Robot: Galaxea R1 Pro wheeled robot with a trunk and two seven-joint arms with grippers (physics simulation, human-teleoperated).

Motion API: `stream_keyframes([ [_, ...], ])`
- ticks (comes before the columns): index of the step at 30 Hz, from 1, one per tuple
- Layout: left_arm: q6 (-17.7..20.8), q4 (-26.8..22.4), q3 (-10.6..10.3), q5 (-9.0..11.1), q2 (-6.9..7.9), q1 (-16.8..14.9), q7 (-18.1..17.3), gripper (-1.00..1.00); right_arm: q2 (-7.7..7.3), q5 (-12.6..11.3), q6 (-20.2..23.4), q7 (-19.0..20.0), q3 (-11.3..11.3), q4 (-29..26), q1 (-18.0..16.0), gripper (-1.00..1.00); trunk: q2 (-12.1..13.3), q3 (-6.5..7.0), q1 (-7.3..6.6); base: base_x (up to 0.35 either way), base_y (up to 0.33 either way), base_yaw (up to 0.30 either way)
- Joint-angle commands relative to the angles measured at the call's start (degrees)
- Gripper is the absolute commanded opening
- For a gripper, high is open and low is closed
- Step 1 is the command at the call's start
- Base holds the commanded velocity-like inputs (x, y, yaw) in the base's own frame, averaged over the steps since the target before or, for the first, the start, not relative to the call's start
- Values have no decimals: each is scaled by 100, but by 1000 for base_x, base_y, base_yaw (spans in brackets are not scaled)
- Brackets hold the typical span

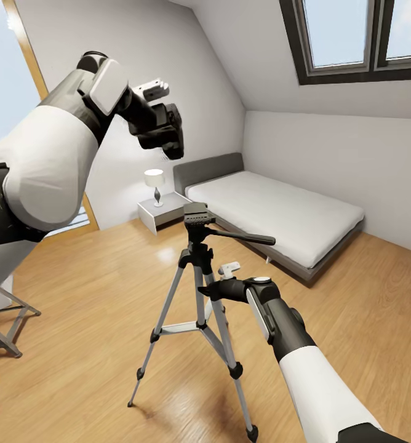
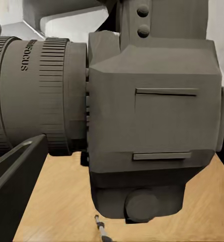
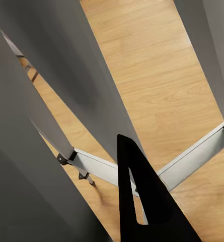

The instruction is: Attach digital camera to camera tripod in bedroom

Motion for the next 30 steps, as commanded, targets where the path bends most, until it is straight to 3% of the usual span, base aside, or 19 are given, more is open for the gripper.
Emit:
stream_keyframes([
  [1,-3,13,-86,26,72,3,-519,-100,0,20,23,48,-9,-15,-6,-100,-13,-12,3,0,0,0],
  [4,-60,27,-219,-1,223,28,-1517,-100,-3,20,23,49,-10,-7,-6,-100,-13,-12,3,0,0,0],
  [5,-171,32,-333,-42,324,43,-2215,-100,-4,20,23,49,-11,8,-6,-100,-13,-12,3,0,0,0],
  [7,-383,39,-475,-126,419,60,-2886,-100,-5,20,23,49,-11,22,-6,-100,-13,-12,3,0,0,0],
  [8,-690,60,-626,-246,496,78,-3484,-100,-5,20,20,50,-10,31,-6,-100,-13,-12,3,0,0,0],
  [11,-1272,142,-850,-541,589,109,-4353,-100,-6,23,19,50,-10,40,-6,-100,-13,-12,3,0,0,0],
  [15,-1592,397,-966,-907,607,145,-4826,-100,-6,21,18,47,-11,45,-6,-100,-13,-12,3,0,0,0],
  [18,-1685,562,-997,-1117,590,155,-4910,-100,-6,20,18,45,-12,46,-6,-100,-13,-12,3,0,0,0],
  [19,-1719,661,-1014,-1294,589,159,-4947,-100,-6,20,17,47,-12,46,-6,-100,-13,-12,3,0,0,0],
  [22,-1752,801,-1030,-1568,645,162,-5054,-100,-6,20,16,47,-12,51,-6,-100,-13,-12,3,0,0,0],
  [23,-1773,880,-1037,-1720,697,163,-5216,-100,-6,20,18,48,-12,53,-6,-100,-13,-12,3,0,0,0],
  [25,-1826,934,-1050,-1832,728,164,-5481,-100,-6,20,20,49,-12,54,-6,-100,-13,-12,3,0,0,0],
  [28,-2291,991,-1190,-2079,743,165,-6271,-100,-8,20,20,49,-12,55,-6,-100,-13,-12,3,0,0,0],
  [30,-3392,1018,-1663,-2607,737,165,-7340,-100,-12,20,17,44,-12,55,-6,-100,-13,-12,3,0,0,0],
])
